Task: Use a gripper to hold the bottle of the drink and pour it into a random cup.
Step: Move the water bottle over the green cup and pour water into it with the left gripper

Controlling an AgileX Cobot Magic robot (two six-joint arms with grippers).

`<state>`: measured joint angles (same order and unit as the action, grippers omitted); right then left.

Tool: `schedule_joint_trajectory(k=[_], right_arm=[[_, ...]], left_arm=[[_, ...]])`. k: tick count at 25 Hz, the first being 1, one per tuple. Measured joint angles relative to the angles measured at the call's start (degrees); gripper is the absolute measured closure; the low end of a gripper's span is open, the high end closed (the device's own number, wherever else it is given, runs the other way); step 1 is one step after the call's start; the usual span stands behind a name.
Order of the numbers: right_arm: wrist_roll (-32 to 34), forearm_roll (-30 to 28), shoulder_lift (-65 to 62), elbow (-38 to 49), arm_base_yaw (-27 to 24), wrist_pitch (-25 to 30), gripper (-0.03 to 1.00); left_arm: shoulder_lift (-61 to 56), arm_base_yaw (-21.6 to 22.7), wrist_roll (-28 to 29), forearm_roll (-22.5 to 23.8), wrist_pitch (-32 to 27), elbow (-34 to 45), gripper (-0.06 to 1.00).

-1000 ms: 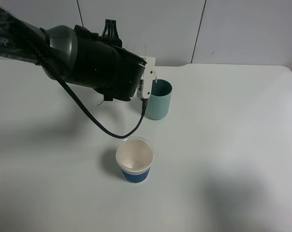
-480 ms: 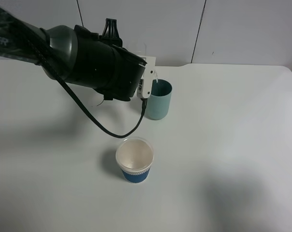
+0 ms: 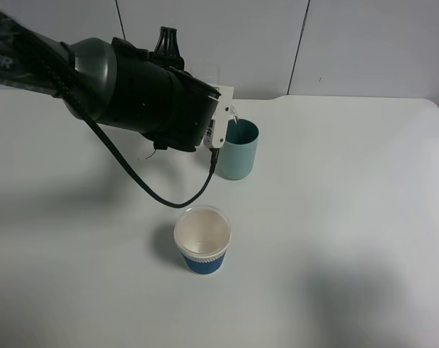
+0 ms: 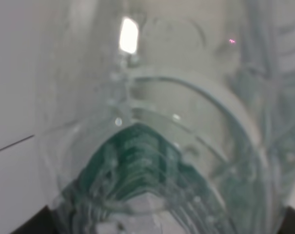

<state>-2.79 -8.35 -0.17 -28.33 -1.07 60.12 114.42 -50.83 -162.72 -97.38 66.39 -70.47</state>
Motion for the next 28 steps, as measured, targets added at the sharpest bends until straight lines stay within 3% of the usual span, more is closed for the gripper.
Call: schedule_joint_trajectory(k=[28], right_arm=[[0.0, 0.0, 0.0, 0.0, 0.0, 0.0, 0.23]], left_arm=[[0.0, 0.0, -1.68, 0.0, 0.93, 0.0, 0.42]])
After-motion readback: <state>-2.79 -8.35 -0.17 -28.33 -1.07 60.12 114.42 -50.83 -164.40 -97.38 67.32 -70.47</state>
